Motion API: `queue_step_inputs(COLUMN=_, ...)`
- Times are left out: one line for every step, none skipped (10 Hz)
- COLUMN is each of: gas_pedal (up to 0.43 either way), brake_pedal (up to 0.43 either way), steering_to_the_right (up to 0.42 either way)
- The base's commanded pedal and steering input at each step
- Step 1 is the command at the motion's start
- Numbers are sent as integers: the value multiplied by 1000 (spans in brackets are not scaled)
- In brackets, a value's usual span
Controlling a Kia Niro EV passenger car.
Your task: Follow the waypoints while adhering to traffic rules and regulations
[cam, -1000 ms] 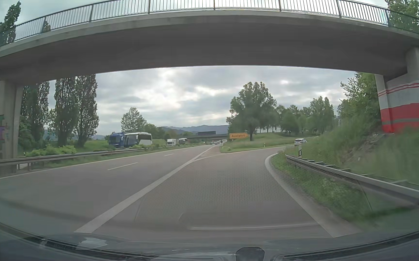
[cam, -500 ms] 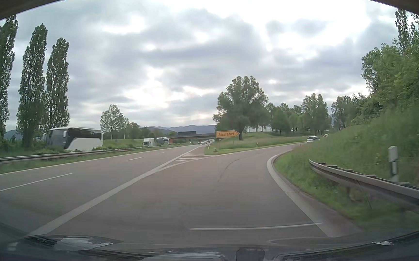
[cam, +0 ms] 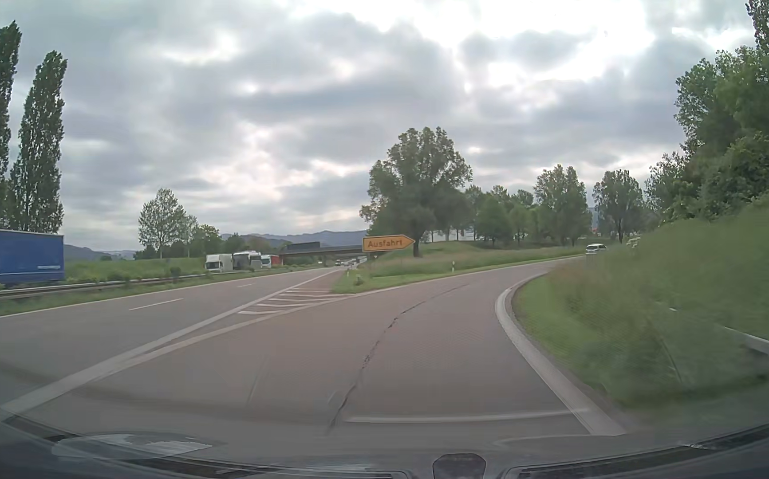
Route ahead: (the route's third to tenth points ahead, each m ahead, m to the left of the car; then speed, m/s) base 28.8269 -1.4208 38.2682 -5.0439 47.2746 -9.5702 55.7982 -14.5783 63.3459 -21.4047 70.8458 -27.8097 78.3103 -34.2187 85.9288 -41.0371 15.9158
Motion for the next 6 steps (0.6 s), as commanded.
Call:
queue_step_inputs(gas_pedal=0, brake_pedal=18, steering_to_the_right=36)
queue_step_inputs(gas_pedal=0, brake_pedal=24, steering_to_the_right=37)
queue_step_inputs(gas_pedal=0, brake_pedal=18, steering_to_the_right=41)
queue_step_inputs(gas_pedal=0, brake_pedal=18, steering_to_the_right=47)
queue_step_inputs(gas_pedal=0, brake_pedal=18, steering_to_the_right=48)
queue_step_inputs(gas_pedal=0, brake_pedal=18, steering_to_the_right=49)
